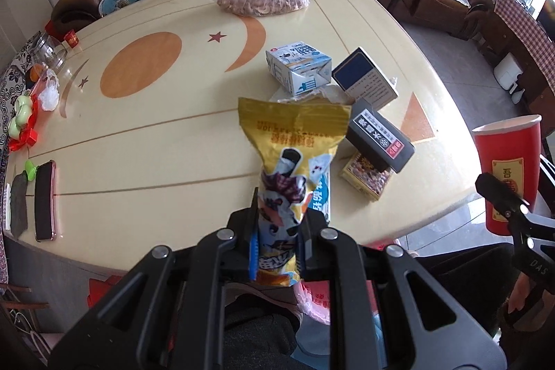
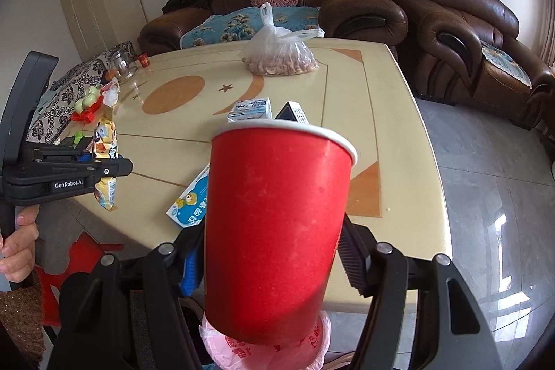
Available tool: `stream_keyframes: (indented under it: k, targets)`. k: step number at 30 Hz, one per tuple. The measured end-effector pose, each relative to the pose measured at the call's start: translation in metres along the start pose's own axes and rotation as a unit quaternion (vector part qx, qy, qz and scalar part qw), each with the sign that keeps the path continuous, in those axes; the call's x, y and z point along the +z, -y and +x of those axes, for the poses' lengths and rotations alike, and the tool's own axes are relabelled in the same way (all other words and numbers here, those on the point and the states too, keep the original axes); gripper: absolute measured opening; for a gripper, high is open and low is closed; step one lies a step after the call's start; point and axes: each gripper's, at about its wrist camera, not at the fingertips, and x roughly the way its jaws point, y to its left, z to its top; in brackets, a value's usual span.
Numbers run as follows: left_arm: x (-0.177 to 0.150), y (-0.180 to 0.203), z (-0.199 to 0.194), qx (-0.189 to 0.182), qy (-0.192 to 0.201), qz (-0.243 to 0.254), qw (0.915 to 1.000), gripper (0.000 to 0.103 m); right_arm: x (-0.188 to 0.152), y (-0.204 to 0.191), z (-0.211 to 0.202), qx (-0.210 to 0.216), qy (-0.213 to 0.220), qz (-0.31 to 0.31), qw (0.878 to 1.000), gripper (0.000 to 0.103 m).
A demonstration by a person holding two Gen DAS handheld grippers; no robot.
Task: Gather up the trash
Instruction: 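Carry the wrapper with the left tool over the bin while the right tool carries the red cup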
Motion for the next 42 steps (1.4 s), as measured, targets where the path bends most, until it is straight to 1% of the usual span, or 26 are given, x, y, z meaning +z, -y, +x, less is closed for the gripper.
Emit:
stream_keyframes:
  k: [7,12,19,24,36,42]
  targets:
    - [-0.028,0.022,-0.022,-0.004,0.015,0.024,0.9996,0.016,-0.015,-0.015,-0.032,0.002,0.012,-0.011,1.0,0.062]
    - [-0.046,0.039,-0.03,-0.008,0.018,0.044,0.9988,0.016,-0.026,-0.021,-0.049,0.002,0.017,-0.013,1.0,0.062]
    - [-0.07,0.057,-0.025,-0.023,0.002,0.056,0.9982,0.016,-0.045,-0.022,-0.061,0.001,0.01,-0.008,1.0,0.062]
    - [-0.085,0.069,-0.021,-0.032,-0.007,0.068,0.9972,0.016,-0.061,-0.022,-0.063,0.002,0.0,-0.002,1.0,0.062]
    - [-0.113,0.085,-0.018,-0.037,-0.01,0.093,0.9949,0.016,-0.089,-0.03,-0.06,-0.003,-0.023,-0.005,1.0,0.062]
    - [-0.128,0.089,-0.007,-0.043,-0.025,0.095,0.9942,0.016,-0.105,-0.03,-0.052,-0.001,-0.039,-0.002,0.999,0.062]
